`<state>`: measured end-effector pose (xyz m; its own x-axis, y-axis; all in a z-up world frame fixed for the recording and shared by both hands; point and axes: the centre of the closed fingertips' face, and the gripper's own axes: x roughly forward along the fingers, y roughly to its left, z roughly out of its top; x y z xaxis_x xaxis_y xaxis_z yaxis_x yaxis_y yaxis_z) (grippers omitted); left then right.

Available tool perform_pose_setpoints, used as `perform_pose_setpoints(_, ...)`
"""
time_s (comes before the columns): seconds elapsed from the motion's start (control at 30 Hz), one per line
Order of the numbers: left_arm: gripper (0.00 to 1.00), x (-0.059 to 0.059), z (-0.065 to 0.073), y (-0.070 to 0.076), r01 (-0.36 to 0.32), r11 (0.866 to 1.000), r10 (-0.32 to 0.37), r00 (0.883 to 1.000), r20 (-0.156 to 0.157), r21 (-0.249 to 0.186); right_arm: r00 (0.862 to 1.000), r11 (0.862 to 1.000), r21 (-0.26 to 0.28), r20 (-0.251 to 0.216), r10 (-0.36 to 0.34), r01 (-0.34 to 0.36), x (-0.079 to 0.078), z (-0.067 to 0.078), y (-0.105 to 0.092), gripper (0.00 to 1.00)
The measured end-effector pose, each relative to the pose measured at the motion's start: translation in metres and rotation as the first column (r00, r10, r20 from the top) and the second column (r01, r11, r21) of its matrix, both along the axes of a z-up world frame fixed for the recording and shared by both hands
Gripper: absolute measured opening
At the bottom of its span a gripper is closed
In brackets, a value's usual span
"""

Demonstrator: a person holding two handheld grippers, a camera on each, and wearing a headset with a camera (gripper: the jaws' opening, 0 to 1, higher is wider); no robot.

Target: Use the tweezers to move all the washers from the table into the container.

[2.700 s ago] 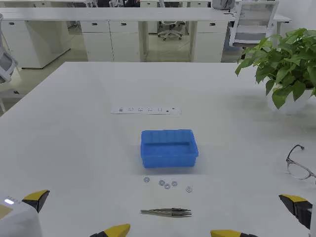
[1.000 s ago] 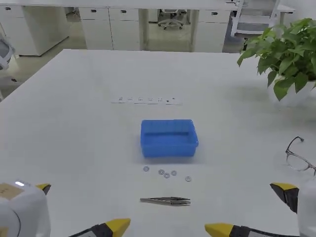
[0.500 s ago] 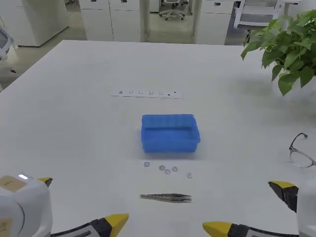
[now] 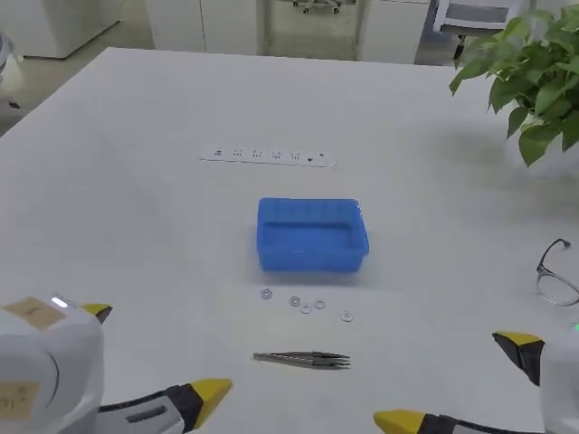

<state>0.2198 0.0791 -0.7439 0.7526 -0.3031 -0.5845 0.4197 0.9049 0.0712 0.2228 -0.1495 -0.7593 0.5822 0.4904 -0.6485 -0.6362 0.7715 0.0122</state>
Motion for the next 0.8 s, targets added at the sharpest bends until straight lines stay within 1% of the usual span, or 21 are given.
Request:
perform_pose_setpoints(0.03, 0.82, 0.003, 0.000, -0.001, 0.017, 1.000, -0.017, 1.000, 0.013, 0.020, 1.000, 1.000, -0.006, -0.006, 0.005, -0.005, 0.000, -0.001, 0.000, 0.93)
perform_pose_setpoints(0.07, 0.82, 0.003, 0.000, -0.003, 0.027, 0.999, -0.028, 0.999, 0.018, 0.025, 1.000, 1.000, -0.010, -0.015, 0.009, -0.010, -0.001, -0.003, 0.000, 0.93)
perform_pose_setpoints(0.1, 0.81, 0.006, 0.000, -0.006, 0.052, 0.998, -0.052, 0.998, 0.027, 0.033, 1.000, 1.000, -0.014, -0.021, 0.012, -0.012, -0.001, -0.005, 0.000, 0.93)
perform_pose_setpoints(0.13, 0.78, 0.007, -0.001, -0.007, 0.063, 0.997, -0.064, 0.998, 0.027, 0.038, 0.999, 1.000, -0.019, -0.029, 0.016, -0.016, -0.002, -0.007, 0.000, 0.93)
perform_pose_setpoints(0.2, 0.74, 0.010, -0.008, -0.012, 0.105, 0.993, -0.105, 0.994, 0.000, 0.047, 0.999, 0.999, -0.025, -0.039, 0.021, -0.022, -0.002, -0.010, 0.000, 0.92)
perform_pose_setpoints(0.27, 0.72, 0.014, -0.013, -0.018, 0.152, 0.987, -0.151, 0.988, -0.014, 0.048, 0.998, 0.999, -0.034, -0.058, 0.026, -0.028, -0.004, -0.014, 0.000, 0.92)
perform_pose_setpoints(0.3, 0.68, 0.015, -0.015, -0.019, 0.162, 0.986, -0.161, 0.987, -0.020, 0.046, 0.997, 0.999, -0.040, -0.069, 0.027, -0.030, -0.005, -0.016, 0.001, 0.92)
perform_pose_setpoints(0.33, 0.65, 0.017, -0.018, -0.021, 0.184, 0.982, -0.183, 0.983, -0.030, 0.047, 0.997, 0.999, -0.040, -0.075, 0.028, -0.032, -0.005, -0.018, 0.001, 0.91)
perform_pose_setpoints(0.4, 0.62, 0.020, -0.021, -0.024, 0.214, 0.975, -0.213, 0.977, -0.027, 0.058, 0.996, 0.999, -0.040, -0.087, 0.029, -0.033, -0.005, -0.020, 0.003, 0.91)
perform_pose_setpoints(0.43, 0.62, 0.021, -0.023, -0.026, 0.225, 0.973, -0.223, 0.974, -0.033, 0.061, 0.996, 0.999, -0.041, -0.089, 0.029, -0.033, -0.005, -0.021, 0.004, 0.91)
perform_pose_setpoints(0.47, 0.61, 0.022, -0.027, -0.028, 0.251, 0.966, -0.248, 0.967, -0.054, 0.061, 0.995, 0.998, -0.045, -0.097, 0.031, -0.036, -0.006, -0.023, 0.005, 0.91)
perform_pose_setpoints(0.5, 0.58, 0.023, -0.029, -0.029, 0.268, 0.961, -0.264, 0.963, -0.060, 0.063, 0.995, 0.998, -0.047, -0.099, 0.031, -0.036, -0.006, -0.024, 0.006, 0.90)
perform_pose_setpoints(0.53, 0.57, 0.026, -0.032, -0.031, 0.291, 0.954, -0.287, 0.956, -0.062, 0.071, 0.994, 0.998, -0.048, -0.100, 0.031, -0.036, -0.006, -0.024, 0.007, 0.90)
perform_pose_setpoints(0.57, 0.55, 0.026, -0.036, -0.032, 0.312, 0.947, -0.306, 0.949, -0.077, 0.079, 0.994, 0.998, -0.050, -0.103, 0.031, -0.037, -0.006, -0.025, 0.007, 0.90)
perform_pose_setpoints(0.6, 0.53, 0.027, -0.038, -0.034, 0.332, 0.939, -0.325, 0.942, -0.086, 0.087, 0.994, 0.998, -0.049, -0.105, 0.032, -0.037, -0.006, -0.026, 0.008, 0.89)
perform_pose_setpoints(0.63, 0.50, 0.030, -0.040, -0.037, 0.353, 0.931, -0.346, 0.935, -0.079, 0.093, 0.993, 0.998, -0.047, -0.110, 0.032, -0.037, -0.007, -0.027, 0.008, 0.89)
perform_pose_setpoints(0.67, 0.47, 0.031, -0.042, -0.038, 0.365, 0.926, -0.358, 0.930, -0.081, 0.092, 0.993, 0.998, -0.047, -0.113, 0.031, -0.037, -0.007, -0.028, 0.009, 0.89)
perform_pose_setpoints(0.7, 0.44, 0.030, -0.047, -0.042, 0.401, 0.912, -0.393, 0.914, -0.099, 0.080, 0.993, 0.998, -0.048, -0.117, 0.030, -0.036, -0.008, -0.029, 0.009, 0.88)
perform_pose_setpoints(0.73, 0.41, 0.031, -0.050, -0.043, 0.412, 0.908, -0.402, 0.909, -0.110, 0.081, 0.992, 0.998, -0.049, -0.125, 0.029, -0.035, -0.008, -0.031, 0.009, 0.88)
perform_pose_setpoints(0.8, 0.38, 0.034, -0.055, -0.047, 0.432, 0.898, -0.423, 0.900, -0.108, 0.083, 0.991, 0.998, -0.050, -0.130, 0.025, -0.032, -0.009, -0.034, 0.008, 0.88)
